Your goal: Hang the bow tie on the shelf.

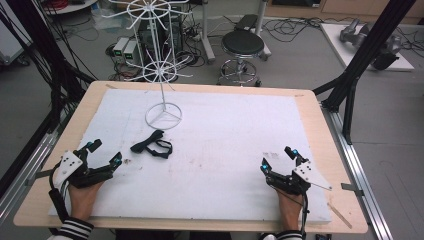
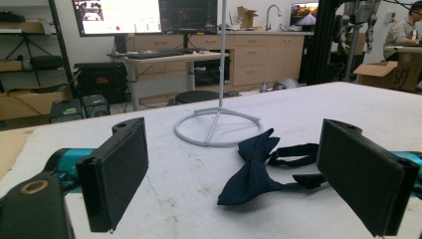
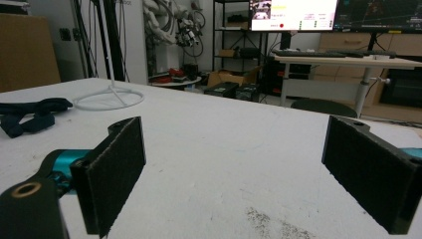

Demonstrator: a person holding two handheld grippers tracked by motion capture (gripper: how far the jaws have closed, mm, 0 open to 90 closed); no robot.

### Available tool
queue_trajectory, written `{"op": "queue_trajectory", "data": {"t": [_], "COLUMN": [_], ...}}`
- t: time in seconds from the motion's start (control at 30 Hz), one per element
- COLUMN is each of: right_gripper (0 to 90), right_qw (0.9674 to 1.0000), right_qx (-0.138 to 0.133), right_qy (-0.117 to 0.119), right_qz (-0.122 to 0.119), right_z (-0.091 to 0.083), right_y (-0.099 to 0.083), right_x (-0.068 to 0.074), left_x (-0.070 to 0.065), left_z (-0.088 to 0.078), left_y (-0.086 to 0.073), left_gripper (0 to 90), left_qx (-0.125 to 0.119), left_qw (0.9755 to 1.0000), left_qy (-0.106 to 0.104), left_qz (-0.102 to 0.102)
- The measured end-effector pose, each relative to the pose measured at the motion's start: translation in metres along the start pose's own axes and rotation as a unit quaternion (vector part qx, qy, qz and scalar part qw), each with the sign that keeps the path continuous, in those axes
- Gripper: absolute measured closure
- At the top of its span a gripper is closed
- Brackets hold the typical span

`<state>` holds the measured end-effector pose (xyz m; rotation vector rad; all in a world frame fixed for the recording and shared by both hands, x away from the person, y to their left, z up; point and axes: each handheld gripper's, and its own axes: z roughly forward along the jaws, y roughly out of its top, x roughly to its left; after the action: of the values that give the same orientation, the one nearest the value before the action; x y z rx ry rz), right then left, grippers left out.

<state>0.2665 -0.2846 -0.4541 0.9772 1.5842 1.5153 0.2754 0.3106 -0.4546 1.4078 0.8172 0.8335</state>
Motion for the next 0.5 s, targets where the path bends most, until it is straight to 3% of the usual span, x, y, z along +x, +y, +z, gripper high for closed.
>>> {"op": "queue_trajectory", "data": {"t": [0.5], "right_gripper": [9.2], "right_qw": [1.0000], "right_qx": [-0.003], "right_qy": [-0.005], "right_qz": [0.002], "right_z": [-0.0011], "right_y": [-0.0003], "right_x": [0.0003], "left_x": [0.0002], "left_z": [0.0007], "left_y": [0.0004], "left_gripper": [13.4], "left_qx": [0.004], "left_qw": [1.0000], "left_qy": [0.001], "left_qz": [-0.001]}}
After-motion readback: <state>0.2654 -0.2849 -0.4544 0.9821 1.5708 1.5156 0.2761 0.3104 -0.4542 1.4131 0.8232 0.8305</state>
